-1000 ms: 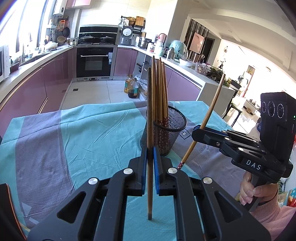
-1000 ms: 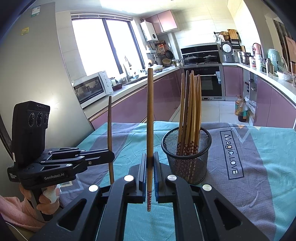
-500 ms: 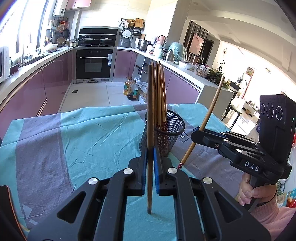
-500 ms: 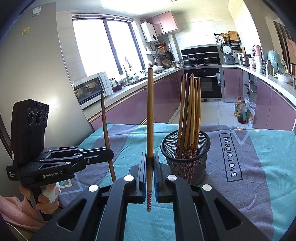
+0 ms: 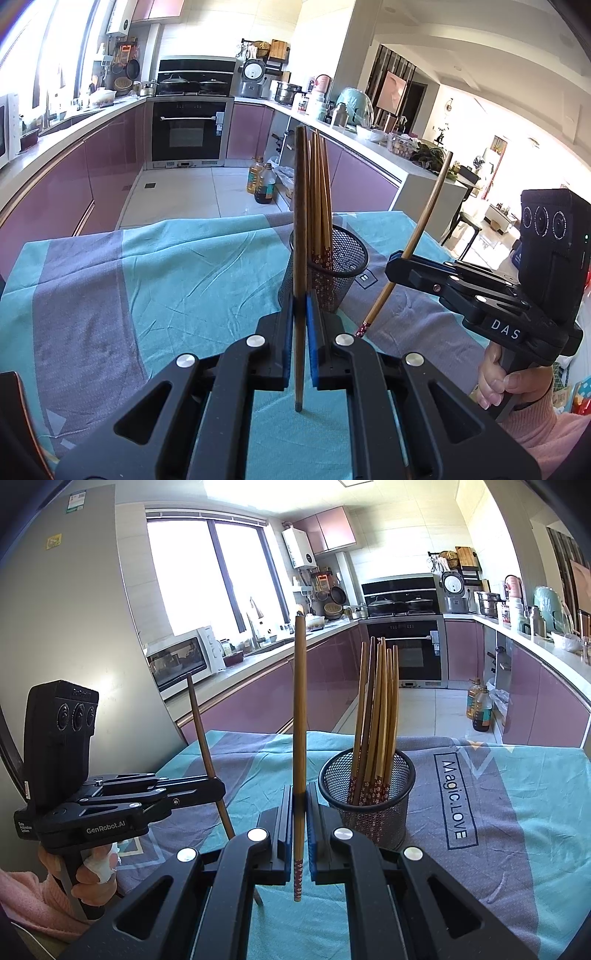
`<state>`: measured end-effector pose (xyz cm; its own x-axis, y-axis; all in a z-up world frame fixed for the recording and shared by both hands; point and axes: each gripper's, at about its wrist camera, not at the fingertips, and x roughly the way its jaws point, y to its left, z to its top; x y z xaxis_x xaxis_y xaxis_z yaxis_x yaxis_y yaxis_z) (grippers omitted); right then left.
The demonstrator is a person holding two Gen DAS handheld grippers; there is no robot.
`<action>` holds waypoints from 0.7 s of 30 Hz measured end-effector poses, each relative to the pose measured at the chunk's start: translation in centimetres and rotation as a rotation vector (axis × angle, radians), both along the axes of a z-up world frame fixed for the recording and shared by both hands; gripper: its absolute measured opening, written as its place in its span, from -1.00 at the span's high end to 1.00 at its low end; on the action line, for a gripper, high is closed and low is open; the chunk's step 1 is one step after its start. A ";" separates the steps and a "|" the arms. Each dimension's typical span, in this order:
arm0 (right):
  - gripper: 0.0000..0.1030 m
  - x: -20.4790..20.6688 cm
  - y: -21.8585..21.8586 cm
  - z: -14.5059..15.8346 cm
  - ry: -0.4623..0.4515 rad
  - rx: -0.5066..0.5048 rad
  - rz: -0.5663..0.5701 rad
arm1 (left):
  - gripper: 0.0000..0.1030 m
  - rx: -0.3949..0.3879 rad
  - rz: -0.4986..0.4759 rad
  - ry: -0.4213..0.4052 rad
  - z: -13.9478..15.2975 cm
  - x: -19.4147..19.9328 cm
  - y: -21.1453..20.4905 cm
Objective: Organize utensils
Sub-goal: 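Carry both upright chopsticks over the black mesh cup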
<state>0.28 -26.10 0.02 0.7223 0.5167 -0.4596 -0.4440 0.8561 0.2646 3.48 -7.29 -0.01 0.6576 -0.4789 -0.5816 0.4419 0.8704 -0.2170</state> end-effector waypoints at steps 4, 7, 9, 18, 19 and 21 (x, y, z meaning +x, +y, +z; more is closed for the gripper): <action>0.89 0.0 0.1 0.2 -0.007 -0.001 -0.001 | 0.85 -0.002 -0.002 -0.008 0.2 -0.1 0.0; 0.89 0.0 0.1 0.3 -0.012 -0.003 0.000 | 0.85 -0.005 -0.001 -0.012 0.2 0.0 0.2; 0.89 0.0 0.0 0.4 -0.015 -0.004 -0.001 | 0.85 -0.006 -0.001 -0.014 0.2 0.0 0.2; 0.89 0.2 0.1 0.6 -0.022 -0.007 -0.002 | 0.85 -0.007 -0.004 -0.022 0.6 0.1 0.2; 0.89 0.2 0.1 0.6 -0.022 -0.006 -0.002 | 0.85 -0.007 -0.004 -0.024 0.6 0.1 0.2; 0.89 0.2 0.1 0.6 -0.024 -0.007 -0.003 | 0.85 -0.006 -0.005 -0.025 0.7 0.2 0.2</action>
